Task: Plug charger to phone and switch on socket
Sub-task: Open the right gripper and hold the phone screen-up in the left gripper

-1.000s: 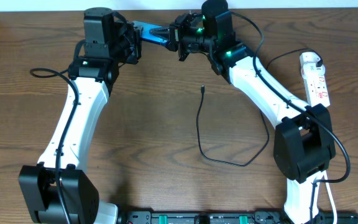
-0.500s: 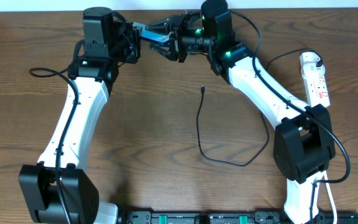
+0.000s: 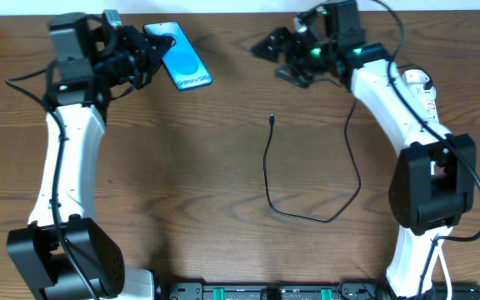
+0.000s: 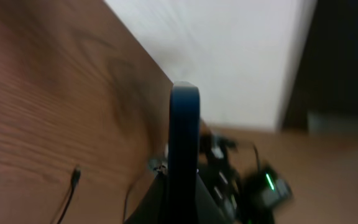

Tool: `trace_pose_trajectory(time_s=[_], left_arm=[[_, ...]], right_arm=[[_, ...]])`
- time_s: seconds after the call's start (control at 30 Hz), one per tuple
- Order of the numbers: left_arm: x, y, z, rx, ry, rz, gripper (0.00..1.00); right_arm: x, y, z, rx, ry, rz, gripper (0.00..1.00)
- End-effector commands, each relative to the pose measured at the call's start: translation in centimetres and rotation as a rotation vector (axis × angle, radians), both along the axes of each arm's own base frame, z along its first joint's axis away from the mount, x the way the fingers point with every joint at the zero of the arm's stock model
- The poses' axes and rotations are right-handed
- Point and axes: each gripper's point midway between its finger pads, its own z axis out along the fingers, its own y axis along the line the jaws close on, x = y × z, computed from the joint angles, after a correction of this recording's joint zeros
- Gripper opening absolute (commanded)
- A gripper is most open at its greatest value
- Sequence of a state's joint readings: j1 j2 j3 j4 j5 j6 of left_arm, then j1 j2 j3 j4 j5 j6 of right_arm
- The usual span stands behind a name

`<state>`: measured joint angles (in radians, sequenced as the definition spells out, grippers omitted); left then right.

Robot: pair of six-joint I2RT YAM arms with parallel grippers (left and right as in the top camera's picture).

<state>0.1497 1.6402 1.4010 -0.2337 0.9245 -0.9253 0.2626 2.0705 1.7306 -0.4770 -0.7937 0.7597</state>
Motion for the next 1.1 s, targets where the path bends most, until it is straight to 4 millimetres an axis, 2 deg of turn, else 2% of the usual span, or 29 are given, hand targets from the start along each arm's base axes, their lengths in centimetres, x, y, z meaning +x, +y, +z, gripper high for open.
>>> trace_pose_trajectory(time_s=[0.0,0.07,0.1,0.27,0.37,0.47,0.63,0.87,1.07], left_arm=[[-4.0,-2.4,3.7,-0.059,-0.234,-0.340,0.07],[-4.3,-2.5,3.8,-0.058,-0.255,-0.363,0.07],[-4.3,-2.6,3.8,-0.056,-0.255,-0.363,0.07],[-4.5,-3.4,2.4,-0.059,-0.231,-0.380,0.07],[-4.6,-3.9,-0.2,-0.055,-0.131,-0.353,0.07],[-5.0,-4.1,-3.6,-0.031,0.013,-0.304,0.07],[-5.9,-4.8,-5.8,-0.031,0.087,-0.306,0.07],[-7.0,-6.5,-6.5,-0.038,0.132,-0.348,0.07],[-7.7,-8.4,-7.1,-0.017,0.157,-0.382,0.07]], right_arm=[[0.3,-2.8,-2.7,-0.250,-0.141,0.042,0.99],[-0.5,-3.5,-4.4,-0.365,-0.113,0.041,0.96],[-0.8,-3.2,-4.6,-0.371,-0.112,0.054,0.94],[-1.4,-0.6,-3.4,-0.363,-0.170,0.109,0.78],[-1.3,1.2,-1.7,-0.346,-0.233,0.143,0.69],[-1.3,2.6,-0.1,-0.335,-0.281,0.165,0.53],[-2.5,4.4,0.5,-0.315,-0.302,0.220,0.33],[-5.5,6.2,-0.8,-0.336,-0.238,0.296,0.25],[-7.5,8.1,-0.4,-0.278,-0.221,0.367,0.17]])
